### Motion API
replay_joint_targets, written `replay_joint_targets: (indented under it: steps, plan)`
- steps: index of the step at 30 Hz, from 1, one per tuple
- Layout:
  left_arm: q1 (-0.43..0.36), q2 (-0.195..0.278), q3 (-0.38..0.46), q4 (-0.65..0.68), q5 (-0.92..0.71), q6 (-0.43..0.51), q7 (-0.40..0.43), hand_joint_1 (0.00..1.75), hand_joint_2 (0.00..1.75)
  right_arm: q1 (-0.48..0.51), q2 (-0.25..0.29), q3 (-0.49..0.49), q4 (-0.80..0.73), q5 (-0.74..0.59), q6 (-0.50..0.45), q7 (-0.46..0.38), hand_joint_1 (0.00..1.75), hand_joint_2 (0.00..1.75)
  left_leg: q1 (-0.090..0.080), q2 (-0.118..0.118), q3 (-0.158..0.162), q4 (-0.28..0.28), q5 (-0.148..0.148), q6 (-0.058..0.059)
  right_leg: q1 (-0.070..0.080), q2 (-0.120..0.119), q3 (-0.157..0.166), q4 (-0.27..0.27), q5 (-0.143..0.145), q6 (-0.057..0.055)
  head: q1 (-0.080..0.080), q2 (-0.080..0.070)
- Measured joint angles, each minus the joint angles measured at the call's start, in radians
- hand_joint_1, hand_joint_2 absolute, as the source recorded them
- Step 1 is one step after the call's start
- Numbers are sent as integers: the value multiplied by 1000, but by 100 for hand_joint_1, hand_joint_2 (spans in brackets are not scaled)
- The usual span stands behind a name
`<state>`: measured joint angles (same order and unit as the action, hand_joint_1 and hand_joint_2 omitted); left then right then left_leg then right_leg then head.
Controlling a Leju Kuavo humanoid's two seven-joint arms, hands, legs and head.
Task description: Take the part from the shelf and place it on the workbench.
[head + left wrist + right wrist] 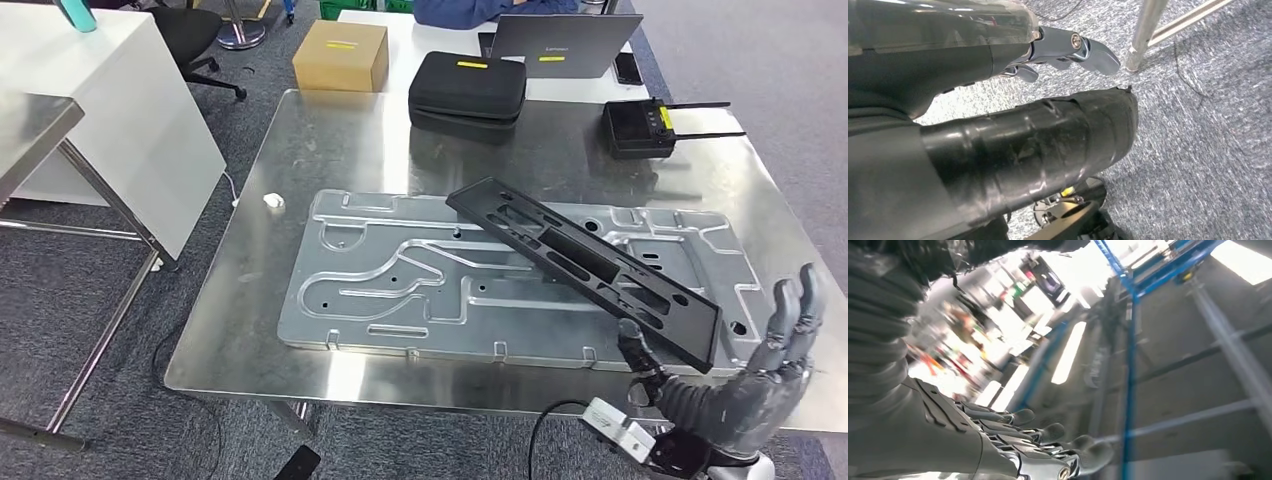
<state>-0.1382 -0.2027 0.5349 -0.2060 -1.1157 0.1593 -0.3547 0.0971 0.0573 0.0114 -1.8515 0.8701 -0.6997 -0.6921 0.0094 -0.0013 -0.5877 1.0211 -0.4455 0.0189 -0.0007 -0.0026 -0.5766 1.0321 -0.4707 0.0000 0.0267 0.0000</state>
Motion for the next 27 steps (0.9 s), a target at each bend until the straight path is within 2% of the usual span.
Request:
replay_joint_targets:
  steps: [2, 3, 4, 6, 7, 8, 9, 10, 12, 13, 16, 17, 18, 19, 21, 22, 23, 24, 25, 27]
  plan:
    - [-1, 1, 0, 0, 5, 2, -2, 0, 0, 0, 21, 0, -11, -50, 0, -1, 0, 175, 1, 1, -4, 8, -9, -13, -5, -1, 2, -12, 11, -12, 0, 0]
    - [-2, 2, 0, 0, 7, 3, -3, 0, 0, 0, 30, 0, -14, -76, 0, -2, 0, 175, 1, 1, -13, 31, -31, -18, -8, -2, 3, -18, 19, -19, -1, 0]
    - [-2, 3, 0, 0, 9, 4, -4, 0, 0, 0, 39, 0, -16, -101, 0, -3, 0, 175, 2, 1, -29, 75, -65, -22, -10, -3, 2, -23, 25, -25, -1, 0]
    - [-2, 6, 0, 0, 11, 4, -5, 0, 0, 1, 49, 0, -17, -141, 1, -4, 0, 175, 2, 0, -74, 195, -138, -28, -9, -4, -10, -22, 32, -32, -2, 0]
    - [-2, 7, 0, 0, 12, 4, -4, 0, 0, 3, 53, 0, -17, -158, 1, -4, 0, 131, 2, 0, -89, 241, -158, -30, -8, -4, -16, -19, 35, -33, -2, 0]
    - [-1, 9, 0, 0, 12, 4, -4, 0, 0, 5, 55, 0, -17, -175, 1, -4, 0, 87, 3, 1, -87, 255, -159, -30, -8, -4, -24, -15, 37, -32, -2, 0]
    - [0, 10, 0, 0, 13, 4, -3, 0, 0, 7, 55, 0, -17, -189, 1, -5, 0, 44, 3, 1, -67, 230, -143, -30, -7, -4, -31, -10, 39, -31, -2, 0]
    - [0, 11, 0, 0, 13, 5, -3, 0, 0, 10, 55, 0, -17, -201, 1, -5, 0, 0, 3, 1, -30, 173, -116, -28, -7, -3, -37, -3, 40, -29, -2, 0]
    - [0, 13, 0, 0, 14, 8, -4, 0, 0, 14, 56, 0, -17, -216, 1, -4, 0, 0, 0, 0, 39, 49, -79, -19, -5, -2, -49, 10, 42, -23, -2, 0]
    - [1, 14, 1, 0, 15, 10, -5, 0, 0, 16, 56, 0, -17, -220, 1, -4, 0, 0, -2, 0, 57, 14, -72, -13, -4, -3, -52, 14, 44, -18, -2, 0]
    - [6, 14, 2, 0, 17, 18, -7, 0, 0, 23, 56, 0, -17, -229, 1, 4, 0, 0, -4, 0, 57, -3, -57, 4, -4, -2, -54, 12, 53, 2, -1, 0]
    - [8, 14, 2, 0, 19, 19, -8, 0, 0, 25, 55, 0, -17, -230, 1, 7, 0, 0, -2, 1, 56, -8, -48, 11, -5, -1, -57, 16, 47, 9, -1, 0]
    - [9, 14, 2, 0, 19, 19, -8, 0, 0, 27, 55, 0, -17, -232, 1, 9, 0, 0, 0, 3, 53, -13, -39, 18, -6, 0, -65, 34, 28, 15, -1, 0]
    - [9, 14, 2, 0, 21, 19, -8, 0, 0, 29, 55, 0, -17, -234, 1, 10, 0, 0, 3, 5, 49, -17, -30, 23, -7, 1, -79, 71, -5, 19, 0, 0]
    - [10, 14, 3, 0, 24, 20, -8, 0, 0, 33, 54, 0, -16, -240, 1, 15, 0, 0, 3, 7, 34, -16, -18, 28, -12, 1, -119, 187, -85, 27, 0, 0]
    - [12, 14, 4, 0, 26, 21, -8, 0, 0, 36, 53, 0, -16, -244, 1, 19, 0, 0, 3, 8, 27, -15, -13, 27, -14, 1, -132, 238, -111, 30, 0, 0]
    - [13, 14, 5, 0, 29, 22, -9, 0, 0, 40, 51, 1, -16, -251, 1, 25, 0, 0, 3, 8, 19, -13, -9, 26, -17, 1, -131, 261, -119, 33, 0, 0]
    - [15, 14, 6, 0, 31, 23, -9, 0, 0, 44, 48, 2, -16, -259, 1, 31, 0, 0, 3, 8, 13, -11, -6, 24, -19, 1, -112, 247, -109, 34, 0, 0]
    - [16, 14, 7, 0, 33, 23, -10, 0, 0, 47, 45, 3, -16, -267, 1, 38, 0, 0, 4, 8, 9, -8, -4, 22, -21, 1, -75, 197, -85, 34, 0, 0]
    - [16, 14, 9, 0, 35, 25, -13, 0, 0, 51, 39, 6, -16, -281, 1, 45, 0, 0, 3, 8, 2, -2, 0, 15, -21, 1, 6, 62, -45, 30, 0, 0]
